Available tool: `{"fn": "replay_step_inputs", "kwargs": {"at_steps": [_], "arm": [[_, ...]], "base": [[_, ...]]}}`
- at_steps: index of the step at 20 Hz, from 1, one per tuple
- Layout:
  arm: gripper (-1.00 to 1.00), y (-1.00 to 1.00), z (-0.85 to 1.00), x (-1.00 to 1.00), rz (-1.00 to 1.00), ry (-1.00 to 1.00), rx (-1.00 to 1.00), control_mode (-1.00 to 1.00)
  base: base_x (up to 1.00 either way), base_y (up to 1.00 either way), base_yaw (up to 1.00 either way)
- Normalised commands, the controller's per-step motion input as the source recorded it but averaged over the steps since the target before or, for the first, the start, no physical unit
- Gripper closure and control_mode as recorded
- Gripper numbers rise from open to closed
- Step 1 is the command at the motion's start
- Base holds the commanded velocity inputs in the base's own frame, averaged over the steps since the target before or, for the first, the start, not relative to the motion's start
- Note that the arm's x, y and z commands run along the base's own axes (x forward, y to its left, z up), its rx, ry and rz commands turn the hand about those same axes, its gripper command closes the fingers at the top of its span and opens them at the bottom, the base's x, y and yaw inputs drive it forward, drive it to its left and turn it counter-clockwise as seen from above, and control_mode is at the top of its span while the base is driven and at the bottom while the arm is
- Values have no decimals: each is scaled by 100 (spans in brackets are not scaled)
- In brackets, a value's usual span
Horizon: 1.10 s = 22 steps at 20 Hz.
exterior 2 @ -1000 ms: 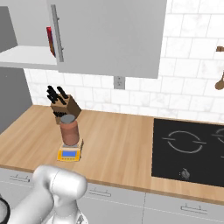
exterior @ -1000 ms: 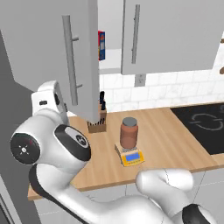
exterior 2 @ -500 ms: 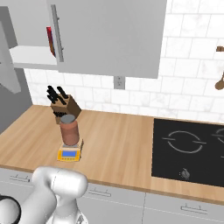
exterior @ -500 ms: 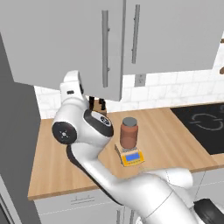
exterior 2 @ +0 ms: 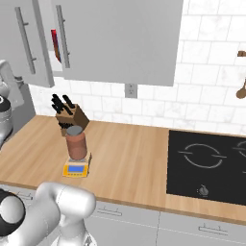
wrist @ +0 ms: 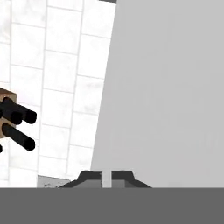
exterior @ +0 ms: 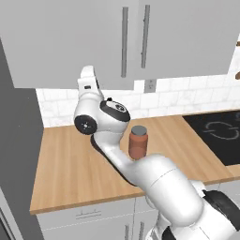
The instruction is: Pick the honey bottle and place it on the digital scale for weighing, and close the cabinet.
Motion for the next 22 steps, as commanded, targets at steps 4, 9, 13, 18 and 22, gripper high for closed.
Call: {"fn": "replay_step_inputs", "kwargs": {"at_steps": [4,9,13,18,22], "arm": [[100,-21,23,90,0,-5,1,-100],[100,-19,30,91,0,1,4,-100],[100,-11,5,96,0,3,1,-100],[100,-26,15,18,0,-2,5,-100],[100,-45,44,-34,0,0,11,-100]], "base": [[0,0,0],[0,0,0],[0,0,0],[0,0,0],[0,0,0]]}}
